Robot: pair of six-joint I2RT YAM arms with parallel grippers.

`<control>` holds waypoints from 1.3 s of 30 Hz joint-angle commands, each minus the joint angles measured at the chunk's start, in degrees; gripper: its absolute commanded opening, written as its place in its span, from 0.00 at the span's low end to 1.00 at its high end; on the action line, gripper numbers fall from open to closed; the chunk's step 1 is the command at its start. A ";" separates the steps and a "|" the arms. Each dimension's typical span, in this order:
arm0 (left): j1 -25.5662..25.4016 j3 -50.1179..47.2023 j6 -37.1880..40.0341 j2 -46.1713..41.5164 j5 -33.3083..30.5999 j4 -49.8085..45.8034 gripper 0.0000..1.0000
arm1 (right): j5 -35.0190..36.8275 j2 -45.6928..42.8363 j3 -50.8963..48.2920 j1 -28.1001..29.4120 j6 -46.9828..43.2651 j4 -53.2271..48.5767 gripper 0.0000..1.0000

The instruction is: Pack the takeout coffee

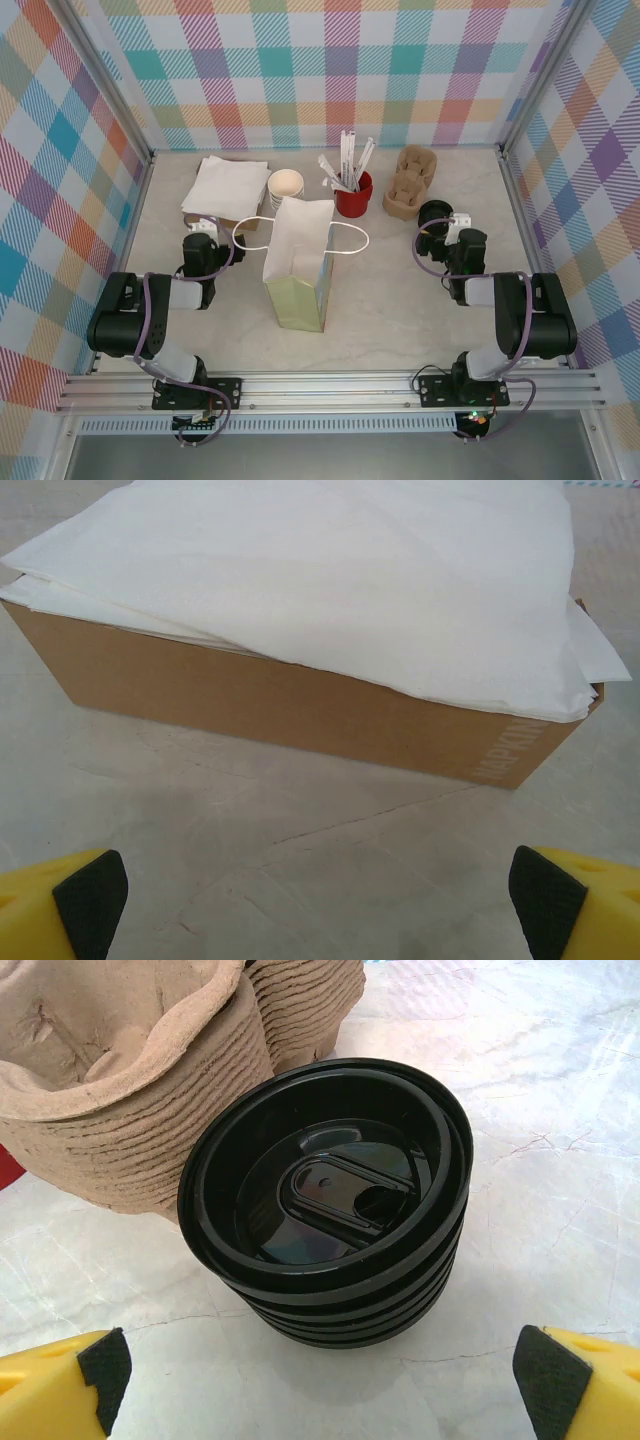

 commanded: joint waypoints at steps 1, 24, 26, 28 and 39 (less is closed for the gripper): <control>-0.23 1.04 0.11 0.31 1.22 0.78 1.00 | 0.13 -0.27 0.90 0.27 0.52 1.96 1.00; -0.23 2.83 -1.75 -5.44 -3.01 -6.90 1.00 | 0.62 -0.59 1.02 0.22 0.89 1.40 1.00; -0.25 3.53 -2.38 -9.93 -4.30 -11.68 1.00 | 2.79 -2.39 2.04 0.22 1.85 -1.52 1.00; -0.23 4.29 -4.50 -14.90 -6.99 -17.41 1.00 | 5.46 -5.67 2.84 0.18 2.96 -5.82 1.00; 0.01 26.01 -22.27 -29.66 -11.90 -71.97 1.00 | 2.17 -31.10 9.58 0.32 10.31 -51.71 0.99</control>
